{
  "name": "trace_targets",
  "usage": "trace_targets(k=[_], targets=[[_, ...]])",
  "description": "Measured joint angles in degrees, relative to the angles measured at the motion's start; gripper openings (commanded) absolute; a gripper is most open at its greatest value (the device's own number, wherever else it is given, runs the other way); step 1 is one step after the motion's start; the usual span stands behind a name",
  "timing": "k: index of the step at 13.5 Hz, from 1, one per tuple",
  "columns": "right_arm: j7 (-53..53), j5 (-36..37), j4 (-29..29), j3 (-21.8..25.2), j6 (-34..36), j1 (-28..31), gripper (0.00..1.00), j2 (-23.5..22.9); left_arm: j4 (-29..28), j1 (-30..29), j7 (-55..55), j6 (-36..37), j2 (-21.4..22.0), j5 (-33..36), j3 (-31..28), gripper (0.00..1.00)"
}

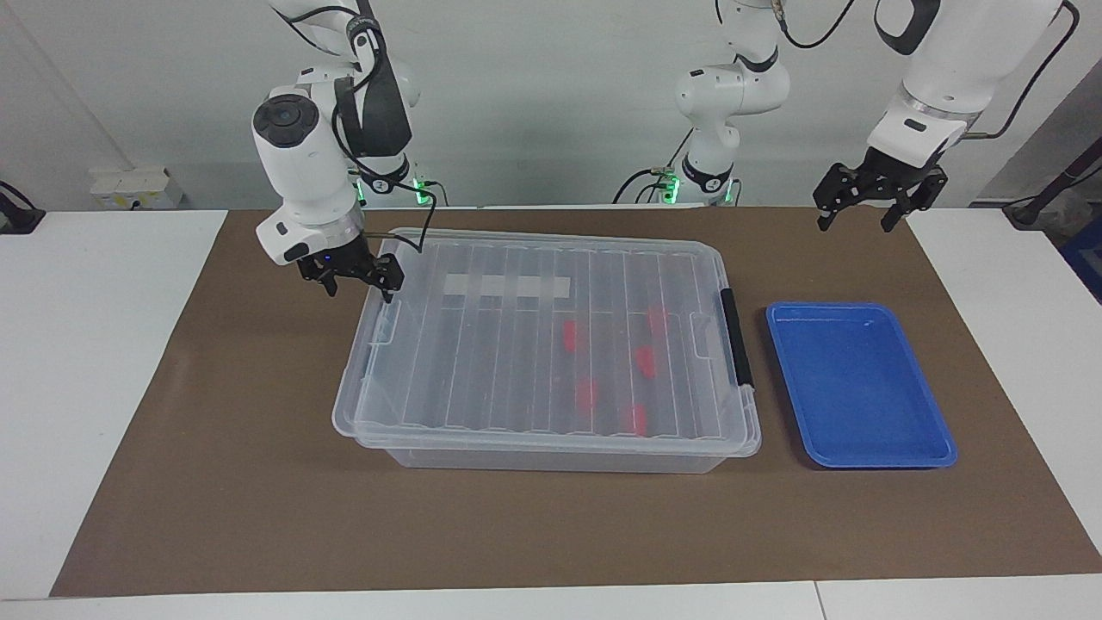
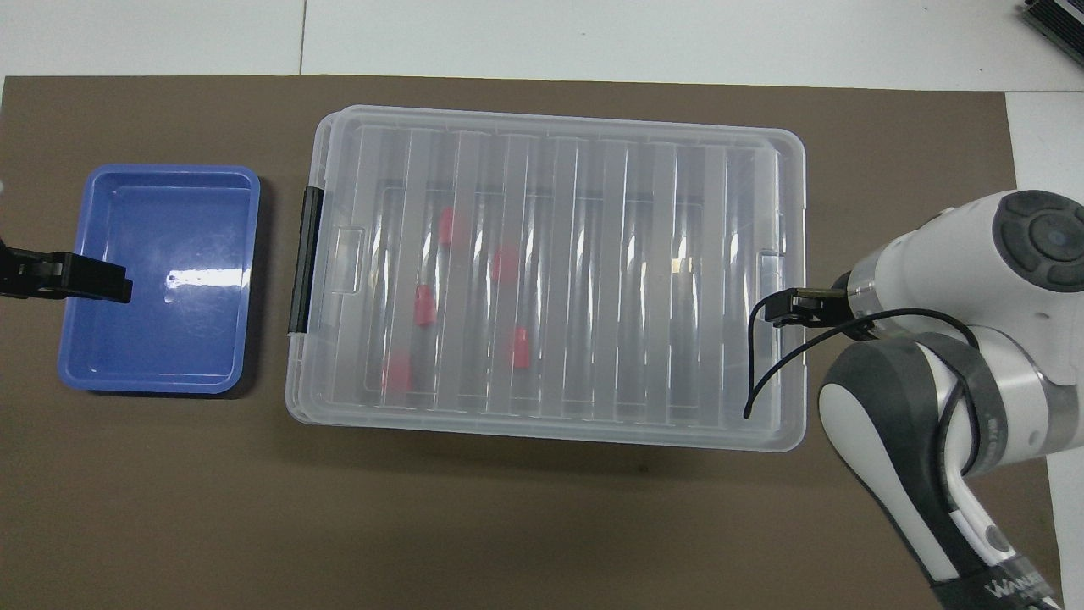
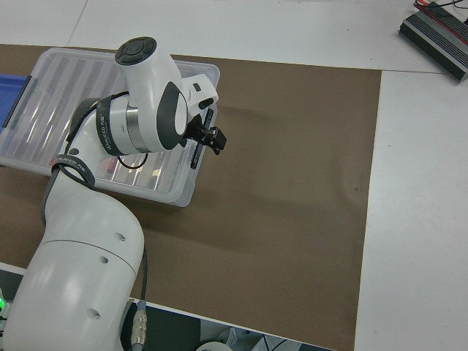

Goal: Place red block in blue tray from box

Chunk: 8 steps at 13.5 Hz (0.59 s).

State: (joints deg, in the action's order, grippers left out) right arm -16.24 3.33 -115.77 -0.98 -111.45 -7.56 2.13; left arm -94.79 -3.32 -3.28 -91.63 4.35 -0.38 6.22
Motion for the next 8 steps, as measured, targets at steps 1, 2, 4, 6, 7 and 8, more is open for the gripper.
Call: trace_targets(k=[1,2,4,6,7,8], targets=[[1.3,0.5,-0.3,0.0,0.0,0.6,1.00,0.2,0.0,0.0,0.0,0.0,0.0,0.0,0.0,1.00],[3.1,0.5,-0.5,0.0,0.0,1.4,1.00,0.3,0.0,0.0,0.0,0.0,0.0,0.0,0.0,1.00],[8.0,0.6,-0.9,0.0,-0.3,3.8,1.00,0.4,0.0,0.0,0.0,0.0,0.0,0.0,0.0,1.00],[14.1,0.6,-1.3,0.1,-1.9,7.1,1.00,0.4,0.0,0.0,0.0,0.0,0.0,0.0,0.0,1.00],[16.2,0.6,-1.4,0.1,-2.5,8.4,1.00,0.4,0.0,0.0,0.0,0.0,0.0,0.0,0.0,1.00],[17.5,0.6,-1.4,0.2,-2.8,9.1,1.00,0.4,0.0,0.0,0.0,0.0,0.0,0.0,0.0,1.00]])
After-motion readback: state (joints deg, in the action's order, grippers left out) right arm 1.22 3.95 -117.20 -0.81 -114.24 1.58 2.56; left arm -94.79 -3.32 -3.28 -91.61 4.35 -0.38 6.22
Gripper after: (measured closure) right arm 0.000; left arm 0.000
